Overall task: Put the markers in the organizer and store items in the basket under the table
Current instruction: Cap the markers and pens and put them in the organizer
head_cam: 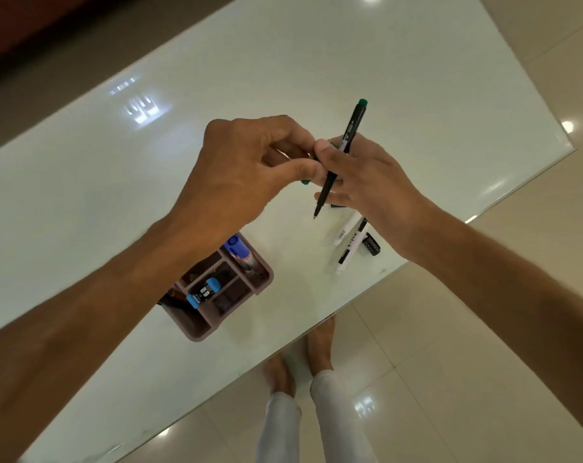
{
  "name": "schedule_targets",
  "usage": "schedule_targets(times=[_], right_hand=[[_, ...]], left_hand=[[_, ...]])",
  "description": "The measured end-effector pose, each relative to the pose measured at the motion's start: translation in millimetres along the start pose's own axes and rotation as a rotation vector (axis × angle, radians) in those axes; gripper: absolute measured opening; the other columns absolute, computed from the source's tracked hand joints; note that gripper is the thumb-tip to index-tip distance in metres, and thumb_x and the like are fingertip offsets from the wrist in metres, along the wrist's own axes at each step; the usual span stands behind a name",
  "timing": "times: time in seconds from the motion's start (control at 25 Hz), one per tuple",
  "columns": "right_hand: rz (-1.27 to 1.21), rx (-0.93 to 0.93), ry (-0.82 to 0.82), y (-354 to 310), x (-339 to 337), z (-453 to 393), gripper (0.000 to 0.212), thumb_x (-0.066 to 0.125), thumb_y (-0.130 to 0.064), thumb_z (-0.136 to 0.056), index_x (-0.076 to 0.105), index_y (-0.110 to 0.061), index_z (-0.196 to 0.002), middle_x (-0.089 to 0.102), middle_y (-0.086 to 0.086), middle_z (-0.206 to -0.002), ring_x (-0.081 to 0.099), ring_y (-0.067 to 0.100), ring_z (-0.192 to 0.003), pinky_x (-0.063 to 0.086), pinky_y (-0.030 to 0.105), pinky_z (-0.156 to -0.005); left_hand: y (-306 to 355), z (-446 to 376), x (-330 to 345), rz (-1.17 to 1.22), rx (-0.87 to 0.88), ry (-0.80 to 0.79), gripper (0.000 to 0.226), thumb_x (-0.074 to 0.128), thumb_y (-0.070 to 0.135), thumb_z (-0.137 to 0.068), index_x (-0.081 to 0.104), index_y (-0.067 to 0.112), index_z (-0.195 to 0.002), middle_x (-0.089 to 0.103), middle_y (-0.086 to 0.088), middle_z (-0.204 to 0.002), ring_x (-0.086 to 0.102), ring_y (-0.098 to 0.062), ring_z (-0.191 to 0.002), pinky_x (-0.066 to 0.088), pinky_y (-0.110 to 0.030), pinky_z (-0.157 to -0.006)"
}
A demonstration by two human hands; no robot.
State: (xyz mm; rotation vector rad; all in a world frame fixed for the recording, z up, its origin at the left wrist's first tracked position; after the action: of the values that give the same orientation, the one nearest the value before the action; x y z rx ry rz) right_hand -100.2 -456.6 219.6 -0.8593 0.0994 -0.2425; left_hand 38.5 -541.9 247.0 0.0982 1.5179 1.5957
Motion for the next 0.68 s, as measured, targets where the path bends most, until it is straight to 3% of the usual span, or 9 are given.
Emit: schedule_targets(times=[0.12,0.24,0.32,0.4,0.48,0.52,0.68], right_hand=[[0.149,-0.041,-0.001,4,4,14,0.026,0.051,-0.036,-0.113,0.065,-0.014,-0.115,0.075,0.000,-0.114,0.074,0.015,-0.114,0.057,0.047,-0.106],[0.149,-0.055,0.022,3,9,28,0.034,0.047,-0.038,-0.113,0.073,-0.017,-0.119,0.080,-0.004,-0.118,0.075,0.008,-0.113,0.057,0.045,-0.107],[0.185,-0.127,0.145,-5,4,36,0.038,0.044,-0.042,-0.114,0.077,-0.024,-0.115,0.076,-0.011,-0.122,0.070,0.002,-0.114,0.055,0.046,-0.107],[0.181,-0.194,0.293,-15,-8,43,0.042,0.043,-0.048,-0.113,0.079,-0.030,-0.103,0.066,-0.016,-0.103,0.062,0.000,-0.099,0.054,0.041,-0.099],[0.003,-0.239,0.335,-24,-14,52,0.041,0.047,-0.042,-0.113,0.079,-0.024,-0.095,0.046,-0.006,-0.076,0.050,0.007,-0.071,0.051,0.036,-0.079],[-0.088,-0.260,0.312,-28,-12,58,0.036,0.051,-0.036,-0.112,0.078,-0.019,-0.096,0.045,0.001,-0.071,0.049,0.011,-0.065,0.051,0.034,-0.071],[-0.180,-0.303,0.224,-36,6,81,0.018,0.058,-0.018,-0.108,0.072,-0.009,-0.102,0.078,0.007,-0.080,0.074,0.020,-0.067,0.061,0.031,-0.068]], left_hand=[[2,6,1,-0.011,-0.029,-0.030,0.034,0.088,0.032,-0.082,0.076,0.027,-0.113,0.080,0.013,-0.083,0.076,0.003,-0.075,0.063,-0.020,-0.081],[-1,16,1,-0.075,-0.032,-0.022,0.034,0.086,0.031,-0.084,0.075,0.028,-0.115,0.079,0.011,-0.080,0.076,0.003,-0.071,0.063,-0.021,-0.078],[-7,21,-9,0.079,-0.110,0.039,0.030,0.085,0.025,-0.087,0.076,0.023,-0.116,0.081,0.006,-0.083,0.079,-0.004,-0.076,0.065,-0.027,-0.080],[-14,27,-21,0.370,-0.223,0.061,0.028,0.081,0.020,-0.091,0.076,0.017,-0.118,0.082,-0.001,-0.086,0.081,-0.015,-0.084,0.066,-0.033,-0.082],[-19,37,-31,0.552,-0.286,0.064,0.025,0.074,0.019,-0.095,0.076,0.019,-0.121,0.080,-0.001,-0.086,0.080,-0.016,-0.086,0.063,-0.027,-0.083],[-21,44,-37,0.583,-0.298,0.065,0.025,0.071,0.021,-0.097,0.076,0.021,-0.122,0.077,0.001,-0.085,0.079,-0.015,-0.085,0.061,-0.024,-0.082],[-27,80,-47,0.488,-0.295,-0.039,0.025,0.060,0.024,-0.104,0.078,0.030,-0.121,0.064,0.003,-0.082,0.068,-0.011,-0.076,0.056,-0.019,-0.077]])
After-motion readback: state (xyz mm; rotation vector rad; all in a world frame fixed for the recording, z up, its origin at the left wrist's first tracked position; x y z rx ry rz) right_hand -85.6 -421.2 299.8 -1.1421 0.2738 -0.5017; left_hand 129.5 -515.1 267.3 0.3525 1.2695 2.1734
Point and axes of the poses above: each hand's wrist, its own z-axis away from the middle knuckle, its own x-axis out of the palm, y = z × x, the point moved 5 cm from there along -z, towards the middle knuckle
